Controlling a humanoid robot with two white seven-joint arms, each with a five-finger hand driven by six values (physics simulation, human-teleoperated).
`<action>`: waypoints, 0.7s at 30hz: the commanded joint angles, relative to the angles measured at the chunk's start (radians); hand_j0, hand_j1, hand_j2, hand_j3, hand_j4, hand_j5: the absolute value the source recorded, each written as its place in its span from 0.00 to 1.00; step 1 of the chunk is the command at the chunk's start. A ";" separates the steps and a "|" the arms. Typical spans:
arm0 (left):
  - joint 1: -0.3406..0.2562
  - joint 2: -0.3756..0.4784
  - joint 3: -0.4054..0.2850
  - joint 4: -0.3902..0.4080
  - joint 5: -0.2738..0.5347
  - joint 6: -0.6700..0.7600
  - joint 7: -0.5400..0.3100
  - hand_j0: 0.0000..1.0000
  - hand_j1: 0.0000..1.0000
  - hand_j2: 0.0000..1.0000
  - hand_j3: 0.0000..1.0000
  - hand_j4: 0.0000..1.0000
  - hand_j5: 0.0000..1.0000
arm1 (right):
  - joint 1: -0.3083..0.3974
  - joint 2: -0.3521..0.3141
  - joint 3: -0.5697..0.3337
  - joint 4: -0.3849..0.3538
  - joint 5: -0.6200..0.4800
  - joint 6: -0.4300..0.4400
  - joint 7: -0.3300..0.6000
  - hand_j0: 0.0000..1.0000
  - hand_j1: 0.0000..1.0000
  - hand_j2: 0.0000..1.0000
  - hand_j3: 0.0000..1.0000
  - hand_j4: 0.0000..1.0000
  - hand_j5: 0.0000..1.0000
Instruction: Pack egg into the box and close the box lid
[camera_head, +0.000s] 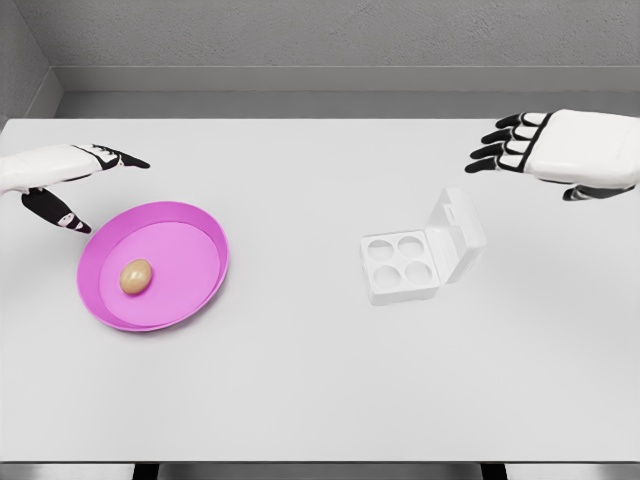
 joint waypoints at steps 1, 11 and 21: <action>0.000 0.002 0.000 -0.001 0.005 0.003 0.000 1.00 1.00 1.00 1.00 1.00 1.00 | 0.000 0.001 0.001 -0.002 -0.003 0.003 0.000 1.00 1.00 1.00 1.00 1.00 1.00; -0.034 0.131 -0.234 -0.134 0.005 0.003 0.000 1.00 1.00 1.00 1.00 1.00 1.00 | -0.028 -0.068 0.006 0.027 -0.012 0.003 0.000 1.00 1.00 1.00 1.00 1.00 1.00; -0.034 0.105 -0.256 -0.190 -0.039 0.003 0.000 1.00 1.00 1.00 1.00 1.00 1.00 | 0.083 0.018 -0.043 0.030 0.095 0.003 0.000 1.00 1.00 1.00 1.00 1.00 1.00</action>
